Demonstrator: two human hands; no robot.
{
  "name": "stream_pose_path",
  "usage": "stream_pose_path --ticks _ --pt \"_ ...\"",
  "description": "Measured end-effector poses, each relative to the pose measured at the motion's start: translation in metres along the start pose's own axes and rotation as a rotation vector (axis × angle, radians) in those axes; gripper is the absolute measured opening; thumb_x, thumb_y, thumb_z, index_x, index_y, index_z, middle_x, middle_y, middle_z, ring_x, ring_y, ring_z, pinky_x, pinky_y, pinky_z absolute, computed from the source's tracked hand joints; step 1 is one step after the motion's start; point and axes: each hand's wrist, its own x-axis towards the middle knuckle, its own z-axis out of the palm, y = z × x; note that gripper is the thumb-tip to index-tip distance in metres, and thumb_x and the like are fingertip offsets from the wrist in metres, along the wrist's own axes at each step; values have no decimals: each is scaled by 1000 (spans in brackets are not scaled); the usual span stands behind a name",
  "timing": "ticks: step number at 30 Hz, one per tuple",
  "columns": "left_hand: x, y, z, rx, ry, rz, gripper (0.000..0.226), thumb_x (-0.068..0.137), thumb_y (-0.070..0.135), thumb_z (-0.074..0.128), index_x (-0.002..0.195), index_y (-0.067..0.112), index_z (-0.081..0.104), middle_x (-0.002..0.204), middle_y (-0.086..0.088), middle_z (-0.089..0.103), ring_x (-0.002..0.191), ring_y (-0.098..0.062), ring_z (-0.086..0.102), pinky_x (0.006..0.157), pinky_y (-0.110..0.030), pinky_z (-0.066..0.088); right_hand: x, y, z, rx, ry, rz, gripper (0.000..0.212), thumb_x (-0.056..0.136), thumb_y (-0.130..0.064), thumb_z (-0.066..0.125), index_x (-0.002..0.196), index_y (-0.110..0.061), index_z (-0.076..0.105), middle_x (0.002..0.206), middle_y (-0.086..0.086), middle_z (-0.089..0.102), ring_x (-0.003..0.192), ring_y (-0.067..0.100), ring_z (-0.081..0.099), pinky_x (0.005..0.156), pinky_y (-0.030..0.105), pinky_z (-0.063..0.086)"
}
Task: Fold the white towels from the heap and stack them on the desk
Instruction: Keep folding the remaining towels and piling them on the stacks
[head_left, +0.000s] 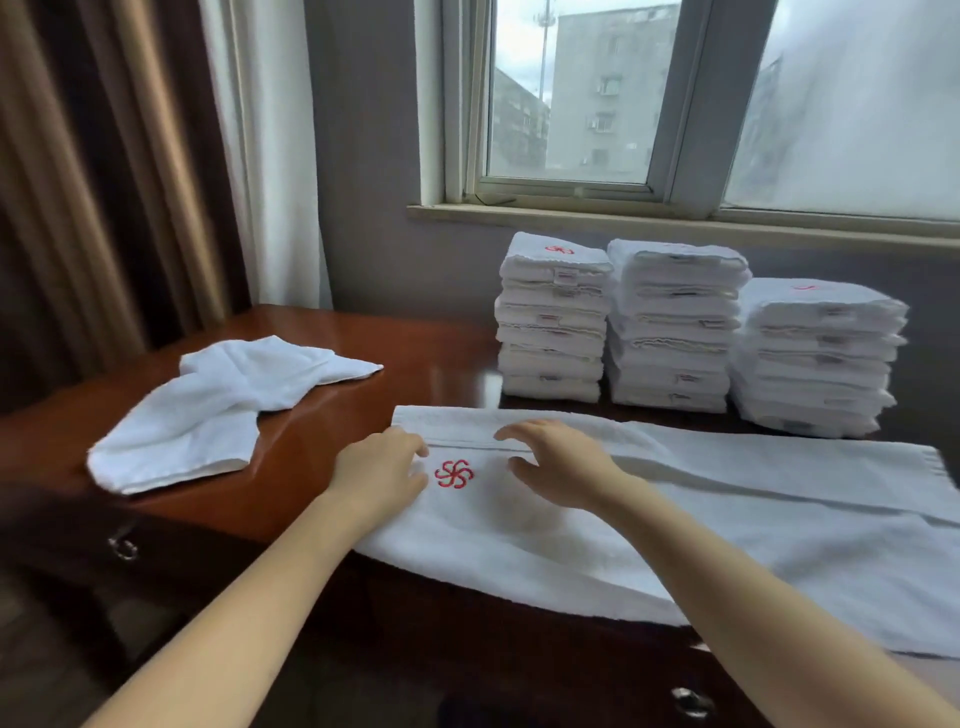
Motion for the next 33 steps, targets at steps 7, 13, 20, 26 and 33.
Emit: stream_pose_path --ticks 7,13,20,26,33 --pt "12 -31 22 -156 -71 27 44 103 46 37 145 36 41 153 16 35 133 -14 44 103 -32 39 43 2 50 68 -10 -49 38 101 -23 43 137 -20 53 146 -1 49 137 20 41 113 33 29" --pt "40 -46 32 -208 -83 61 46 104 44 33 149 35 36 160 14 25 148 -7 20 116 -29 20 69 12 62 41 -52 -1 46 104 -31 35 150 -27 37 160 -8 28 148 9 19 120 29 6" --pt "58 -51 39 -302 18 10 42 102 44 41 143 35 46 150 12 41 140 -17 35 108 -30 29 87 17 67 78 66 77 44 97 -34 51 141 -28 49 150 -10 44 139 11 35 111 23 21" --pt "52 -50 34 -314 12 18 41 102 44 41 142 35 48 150 15 40 143 -10 30 111 -28 26 89 9 60 81 209 82 25 91 -27 60 114 -24 69 121 -10 66 114 16 57 91 29 43" --pt "31 -56 21 -196 97 12 22 89 52 57 105 39 62 109 21 57 97 -2 55 75 -20 41 84 -8 37 31 131 108 14 82 -26 62 91 -27 73 94 -9 71 90 15 63 66 28 46"
